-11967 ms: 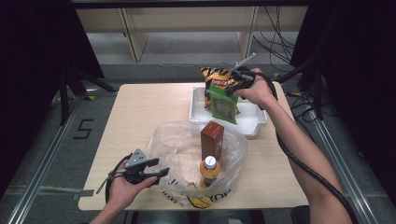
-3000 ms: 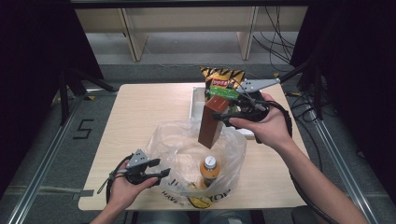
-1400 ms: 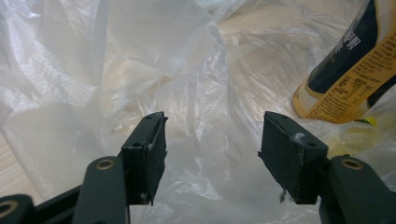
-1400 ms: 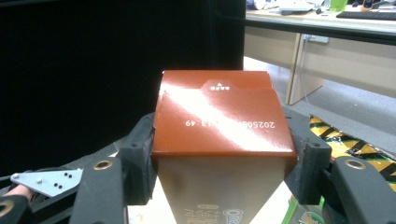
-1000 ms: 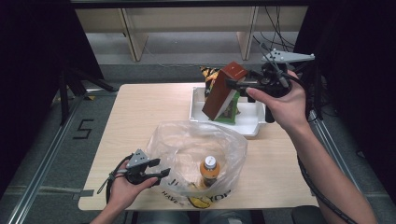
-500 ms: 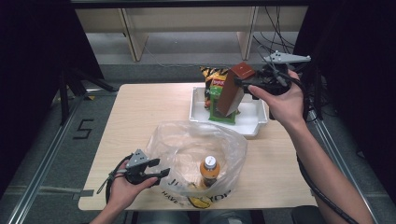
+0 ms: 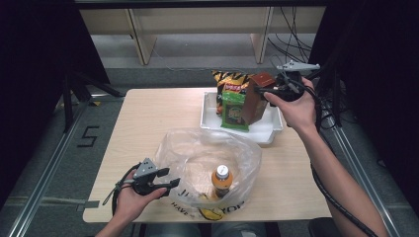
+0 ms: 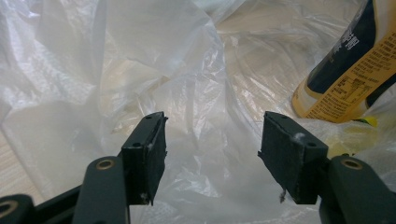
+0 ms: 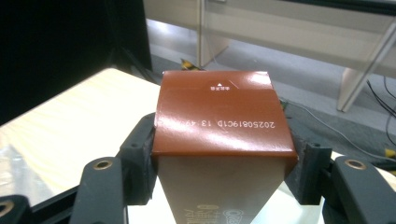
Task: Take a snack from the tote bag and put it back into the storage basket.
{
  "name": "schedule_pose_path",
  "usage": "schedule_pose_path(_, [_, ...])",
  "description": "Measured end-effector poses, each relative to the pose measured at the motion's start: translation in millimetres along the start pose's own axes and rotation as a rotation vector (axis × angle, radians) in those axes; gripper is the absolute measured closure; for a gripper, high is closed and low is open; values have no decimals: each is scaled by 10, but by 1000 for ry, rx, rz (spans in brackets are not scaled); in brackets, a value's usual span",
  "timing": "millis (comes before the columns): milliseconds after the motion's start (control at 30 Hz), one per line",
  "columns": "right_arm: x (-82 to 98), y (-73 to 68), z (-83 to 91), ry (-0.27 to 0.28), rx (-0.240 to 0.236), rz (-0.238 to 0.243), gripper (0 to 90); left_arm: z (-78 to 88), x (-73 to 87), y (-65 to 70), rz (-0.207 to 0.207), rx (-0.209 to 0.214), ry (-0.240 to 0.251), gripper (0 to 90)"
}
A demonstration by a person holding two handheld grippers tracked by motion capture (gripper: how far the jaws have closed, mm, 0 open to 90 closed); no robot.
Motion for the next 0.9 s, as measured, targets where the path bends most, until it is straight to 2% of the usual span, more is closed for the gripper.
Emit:
schedule_pose_path(67, [28,22,-39,-6,16,-34,391,-1,1,0,1,1,0,399])
schedule_pose_path(167, [61,85,-92,-24,35,-24,391,-3,1,-2,-2,3,2,399])
schedule_pose_path(200, [69,101,-120,-15,44,-24,391,-1,1,0,2,1,0,399])
schedule_pose_path(267, [89,117,-145,-32,52,-50,391,-1,1,0,1,1,1,398])
schedule_pose_path(367, [119,169,-219,-32,72,-55,391,-8,2,-2,-1,9,8,399])
schedule_pose_path(467, [130,209,-249,-33,80,-29,391,-7,1,-4,-1,11,9,399])
schedule_pose_path(500, [140,201,-260,-44,80,-57,391,-7,2,-4,-1,11,8,399])
schedule_pose_path(567, [154,218,-288,-46,81,-64,391,-8,3,-3,0,11,9,399])
schedule_pose_path(733, [176,263,-334,-37,94,-65,391,-11,2,-3,1,12,10,399])
schedule_pose_path(800, [190,281,-331,-55,105,-56,391,-12,3,-2,1,12,9,399])
schedule_pose_path(867, [202,287,-351,-54,108,-78,391,-13,2,-1,1,11,10,399])
schedule_pose_path(900, [207,295,-355,-58,113,-77,391,-15,3,9,19,12,8,399])
Point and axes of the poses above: each handheld gripper's, and its own axes: z roughly backward along the jaws, x roughly out of its underside, y roughly to its right, the point moved 3 cm from there along -z, roughly forward along the jaws, and after that the axes turned 15 degrees about -z, right-handed, at the moved point
